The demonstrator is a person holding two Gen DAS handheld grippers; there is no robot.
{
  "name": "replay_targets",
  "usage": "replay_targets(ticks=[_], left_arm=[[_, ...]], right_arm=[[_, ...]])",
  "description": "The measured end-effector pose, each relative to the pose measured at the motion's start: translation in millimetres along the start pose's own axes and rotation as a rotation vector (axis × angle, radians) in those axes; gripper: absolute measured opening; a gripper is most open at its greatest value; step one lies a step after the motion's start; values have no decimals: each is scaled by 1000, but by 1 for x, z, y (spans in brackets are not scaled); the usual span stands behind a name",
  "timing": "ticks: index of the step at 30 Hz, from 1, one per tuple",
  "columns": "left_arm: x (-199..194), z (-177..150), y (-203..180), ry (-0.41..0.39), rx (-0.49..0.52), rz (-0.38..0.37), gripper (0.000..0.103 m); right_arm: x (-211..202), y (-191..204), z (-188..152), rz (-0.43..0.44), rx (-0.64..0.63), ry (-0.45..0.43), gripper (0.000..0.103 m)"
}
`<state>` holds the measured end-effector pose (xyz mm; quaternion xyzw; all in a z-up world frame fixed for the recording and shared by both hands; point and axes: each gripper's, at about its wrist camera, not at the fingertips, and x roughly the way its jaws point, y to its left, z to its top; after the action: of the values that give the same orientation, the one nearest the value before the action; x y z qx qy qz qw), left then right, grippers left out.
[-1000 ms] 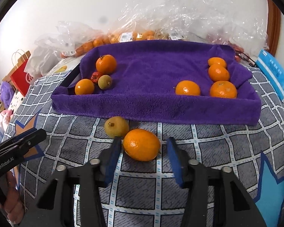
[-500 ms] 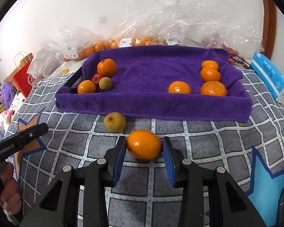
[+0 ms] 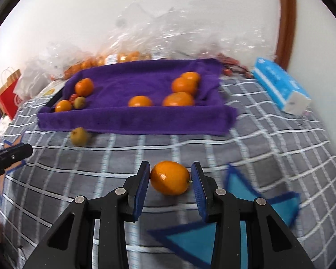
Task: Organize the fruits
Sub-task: 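Close the right gripper on the orange while the left surrounds the small pear, then lift the orange with the right gripper while the left grasps the small pear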
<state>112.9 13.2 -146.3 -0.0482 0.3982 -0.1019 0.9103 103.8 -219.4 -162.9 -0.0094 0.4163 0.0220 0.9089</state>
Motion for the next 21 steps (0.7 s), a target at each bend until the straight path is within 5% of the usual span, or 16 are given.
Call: replay_targets(ticks=[10, 17, 21], left_arm=[[47, 14, -44, 45, 50, 28, 44], [64, 20, -51, 53, 35, 32, 27], [62, 19, -53, 48, 56, 45, 27]], right_arm=[[-1, -36, -6, 80, 138, 1, 38], [0, -32, -7, 107, 118, 6, 38], [0, -33, -8, 113, 121, 2, 38]])
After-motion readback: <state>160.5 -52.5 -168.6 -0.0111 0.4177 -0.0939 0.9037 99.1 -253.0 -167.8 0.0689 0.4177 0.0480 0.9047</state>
